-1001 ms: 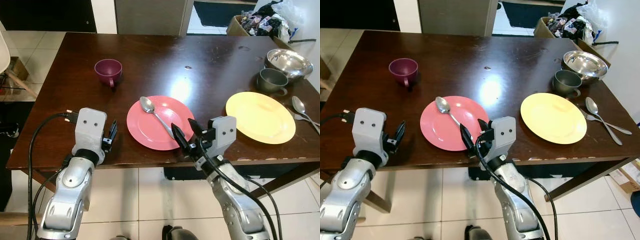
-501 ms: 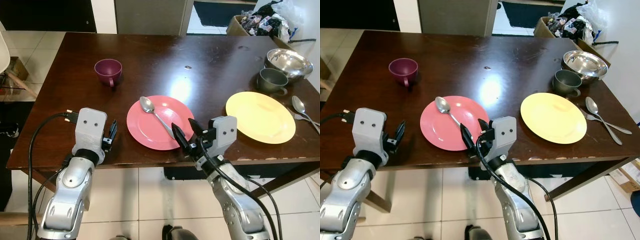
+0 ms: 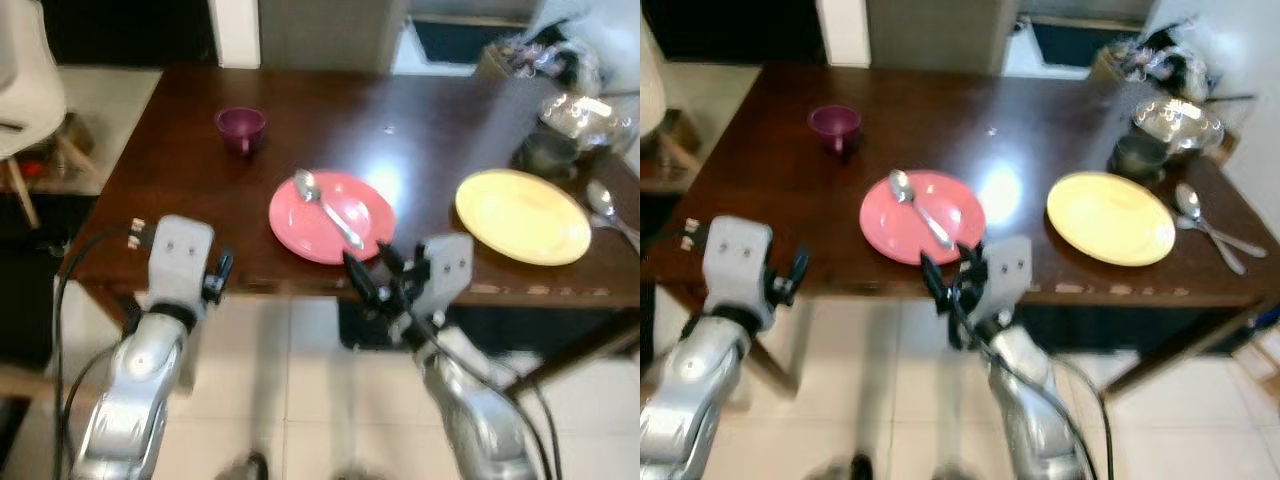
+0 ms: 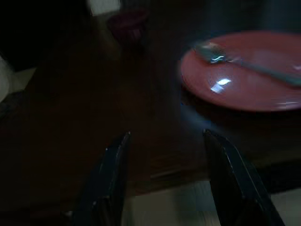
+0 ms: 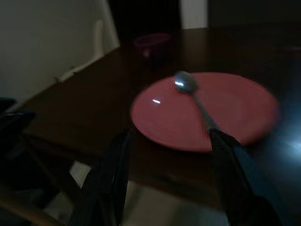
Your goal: Setting the table
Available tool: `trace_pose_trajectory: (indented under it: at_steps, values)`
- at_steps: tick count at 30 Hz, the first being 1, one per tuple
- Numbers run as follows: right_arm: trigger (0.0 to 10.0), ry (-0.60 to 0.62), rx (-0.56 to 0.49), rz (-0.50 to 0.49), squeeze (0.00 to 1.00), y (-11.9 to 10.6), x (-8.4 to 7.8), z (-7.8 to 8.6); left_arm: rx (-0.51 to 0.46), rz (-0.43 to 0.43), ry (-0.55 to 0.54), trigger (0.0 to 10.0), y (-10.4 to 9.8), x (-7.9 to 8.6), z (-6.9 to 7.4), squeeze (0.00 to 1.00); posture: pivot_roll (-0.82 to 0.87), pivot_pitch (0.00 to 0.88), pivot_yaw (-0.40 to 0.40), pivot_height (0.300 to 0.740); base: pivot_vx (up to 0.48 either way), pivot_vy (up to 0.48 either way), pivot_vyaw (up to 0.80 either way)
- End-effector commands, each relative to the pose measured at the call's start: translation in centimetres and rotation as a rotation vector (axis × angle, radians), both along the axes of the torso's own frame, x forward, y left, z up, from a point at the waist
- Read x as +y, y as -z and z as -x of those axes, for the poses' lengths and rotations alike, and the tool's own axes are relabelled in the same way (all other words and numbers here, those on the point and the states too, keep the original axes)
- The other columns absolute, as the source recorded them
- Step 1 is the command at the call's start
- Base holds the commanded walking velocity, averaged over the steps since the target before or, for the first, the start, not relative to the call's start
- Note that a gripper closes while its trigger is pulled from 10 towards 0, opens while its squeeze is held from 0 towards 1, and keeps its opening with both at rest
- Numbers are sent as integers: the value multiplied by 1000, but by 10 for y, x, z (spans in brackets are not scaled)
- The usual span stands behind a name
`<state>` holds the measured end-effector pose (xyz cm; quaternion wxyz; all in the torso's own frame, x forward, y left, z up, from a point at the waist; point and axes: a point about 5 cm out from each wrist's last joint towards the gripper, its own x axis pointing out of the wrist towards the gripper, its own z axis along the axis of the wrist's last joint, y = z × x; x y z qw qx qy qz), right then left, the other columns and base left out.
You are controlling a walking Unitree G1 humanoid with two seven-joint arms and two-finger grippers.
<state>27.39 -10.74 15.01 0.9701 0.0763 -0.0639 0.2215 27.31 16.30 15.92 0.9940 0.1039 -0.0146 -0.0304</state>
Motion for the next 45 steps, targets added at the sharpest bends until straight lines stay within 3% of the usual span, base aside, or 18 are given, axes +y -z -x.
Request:
trace_pose_trajectory:
  at_steps: [1, 32, 45]
  values:
    - [10000, 9, 17, -9, 0, 4, -1, 2, 11, -5, 6, 10000, 2, -1, 0, 0, -81, 60, 16, 740, -405, 0, 0]
    - [10000, 0, 19, -16, 0, 4, 0, 1, 10, -9, 9, 10000, 3, -1, 0, 0, -80, 52, 16, 740, -401, 0, 0]
    - [10000, 11, 31, -71, 0, 2, -1, 0, 16, 20, 41, 10000, 2, -5, 1, 0, -80, 54, 19, 740, -39, 0, 0]
